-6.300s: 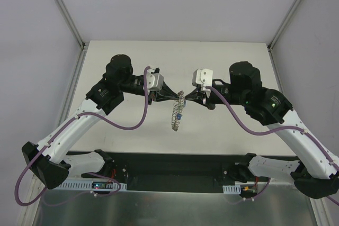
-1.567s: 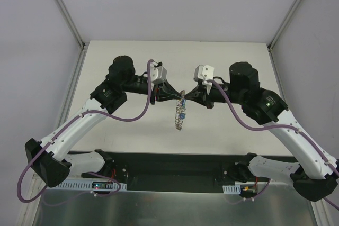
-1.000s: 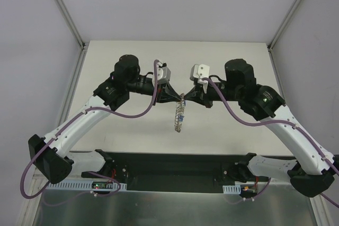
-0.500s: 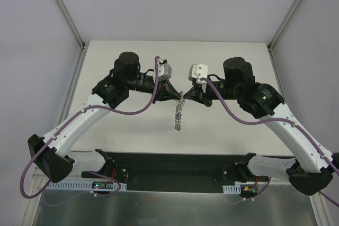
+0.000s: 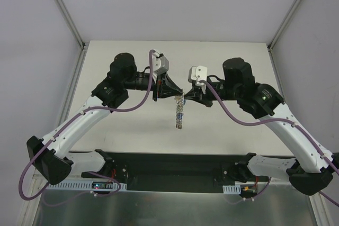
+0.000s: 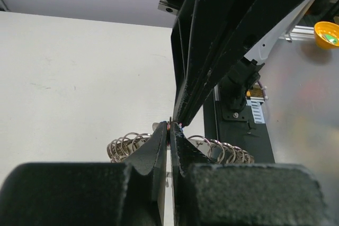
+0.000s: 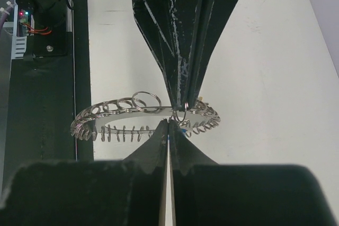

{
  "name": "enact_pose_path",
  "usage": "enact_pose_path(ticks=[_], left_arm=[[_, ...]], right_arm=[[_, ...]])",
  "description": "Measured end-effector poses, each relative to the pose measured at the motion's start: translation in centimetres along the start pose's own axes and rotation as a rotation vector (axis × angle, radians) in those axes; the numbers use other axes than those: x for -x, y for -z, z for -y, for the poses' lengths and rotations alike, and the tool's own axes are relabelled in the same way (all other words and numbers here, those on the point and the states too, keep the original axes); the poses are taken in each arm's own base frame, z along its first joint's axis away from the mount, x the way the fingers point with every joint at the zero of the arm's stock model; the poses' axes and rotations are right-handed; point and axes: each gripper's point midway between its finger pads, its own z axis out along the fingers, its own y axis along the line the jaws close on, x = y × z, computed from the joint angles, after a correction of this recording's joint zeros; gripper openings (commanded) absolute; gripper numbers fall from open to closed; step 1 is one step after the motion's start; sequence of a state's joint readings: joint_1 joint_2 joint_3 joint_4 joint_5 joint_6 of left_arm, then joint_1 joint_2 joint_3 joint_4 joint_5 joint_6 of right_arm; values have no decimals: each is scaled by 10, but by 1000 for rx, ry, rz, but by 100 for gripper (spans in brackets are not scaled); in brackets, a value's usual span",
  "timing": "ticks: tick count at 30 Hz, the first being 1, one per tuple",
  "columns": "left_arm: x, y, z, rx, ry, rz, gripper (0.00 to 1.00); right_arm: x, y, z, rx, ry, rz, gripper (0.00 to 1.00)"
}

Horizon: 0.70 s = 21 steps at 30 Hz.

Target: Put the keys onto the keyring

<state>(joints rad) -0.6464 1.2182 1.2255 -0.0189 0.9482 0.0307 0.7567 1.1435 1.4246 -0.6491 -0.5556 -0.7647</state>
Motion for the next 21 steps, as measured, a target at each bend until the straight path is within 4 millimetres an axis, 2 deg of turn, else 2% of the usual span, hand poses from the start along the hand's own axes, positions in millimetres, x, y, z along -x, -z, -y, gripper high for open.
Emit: enact_pose_path(ticks=[3, 13, 21], left_arm=[[2, -1, -3, 29, 18, 45, 0], [-13, -3, -16, 109, 91, 155, 0], [-4, 2, -17, 145, 47, 230, 0]], right_arm=[[-2, -1, 0, -4, 8, -3, 1], [-20, -10, 8, -119, -11, 26, 1], [-10, -12, 17, -168, -54, 80, 1]])
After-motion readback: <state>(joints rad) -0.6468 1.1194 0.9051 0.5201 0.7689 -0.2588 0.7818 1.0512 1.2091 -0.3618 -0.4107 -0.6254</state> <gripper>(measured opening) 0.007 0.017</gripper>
